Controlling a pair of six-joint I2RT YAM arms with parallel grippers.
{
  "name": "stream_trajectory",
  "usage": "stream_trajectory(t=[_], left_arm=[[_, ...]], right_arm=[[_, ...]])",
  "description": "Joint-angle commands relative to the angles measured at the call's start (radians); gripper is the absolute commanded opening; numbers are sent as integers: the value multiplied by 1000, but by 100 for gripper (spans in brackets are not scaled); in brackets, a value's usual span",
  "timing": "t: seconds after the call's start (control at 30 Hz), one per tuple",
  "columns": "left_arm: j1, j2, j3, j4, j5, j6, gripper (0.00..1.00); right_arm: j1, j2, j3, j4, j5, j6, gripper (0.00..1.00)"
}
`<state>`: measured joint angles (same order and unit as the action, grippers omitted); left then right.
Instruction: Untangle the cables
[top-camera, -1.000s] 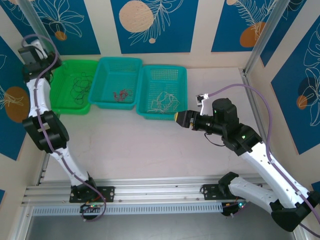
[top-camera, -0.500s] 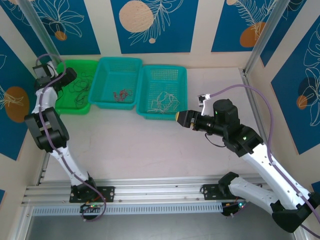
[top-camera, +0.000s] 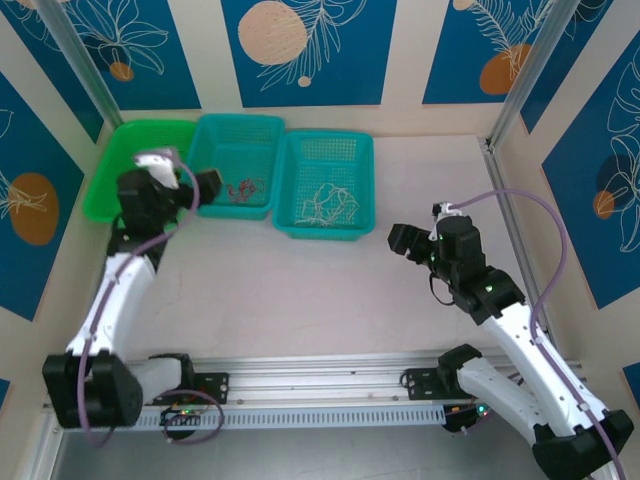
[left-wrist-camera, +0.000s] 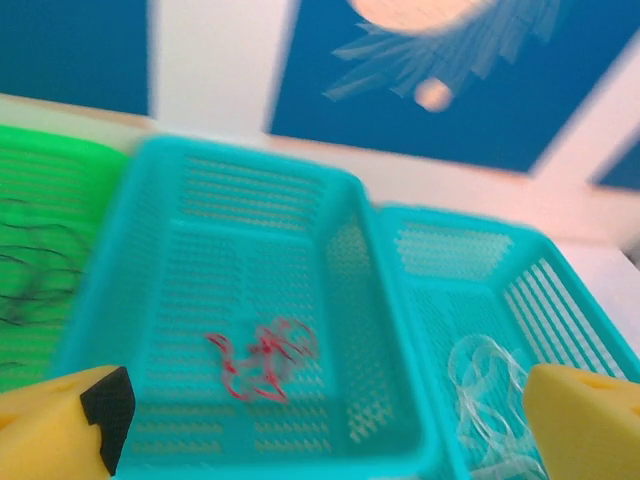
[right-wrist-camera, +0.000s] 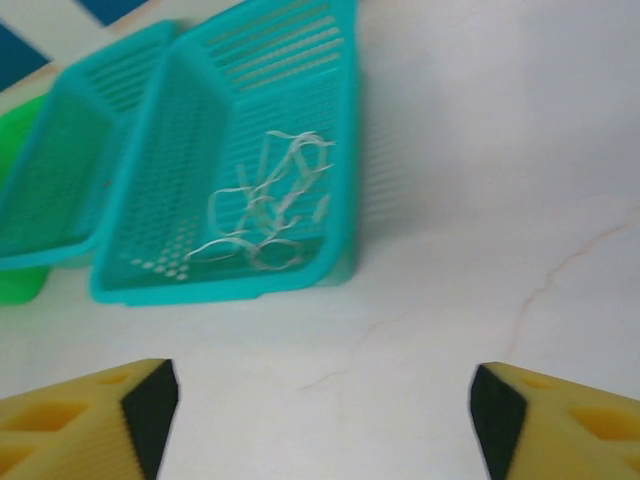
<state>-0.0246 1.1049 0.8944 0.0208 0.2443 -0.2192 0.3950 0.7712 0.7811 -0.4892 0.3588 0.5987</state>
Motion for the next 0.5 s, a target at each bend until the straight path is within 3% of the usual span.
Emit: stream_trajectory(t=[0.0,0.07,0.2,0.33,0.4,0.47], left_arm=[[-102,-104,-158,3,-125,108,100],[-177,-158,-235,-21,-167,155,100],[-284,-233,-385,-24,-326,186,100],[-294,-251,-498,62,-471,184,100],[-293,-226,-507,102,-522,263,99],[-292,-195,-535,179,-583,292,99]], right_arm=[[-69,-4,-89,153,78,-107,94],[-123,16,-147,241,79,-125,100],[-195,88,-275,507,115,-233,100],[-258,256,-360,756,150,-330,100],[-307,382,-350,819,118,-332,100],[-343,514,-369,988,66,-336,100]])
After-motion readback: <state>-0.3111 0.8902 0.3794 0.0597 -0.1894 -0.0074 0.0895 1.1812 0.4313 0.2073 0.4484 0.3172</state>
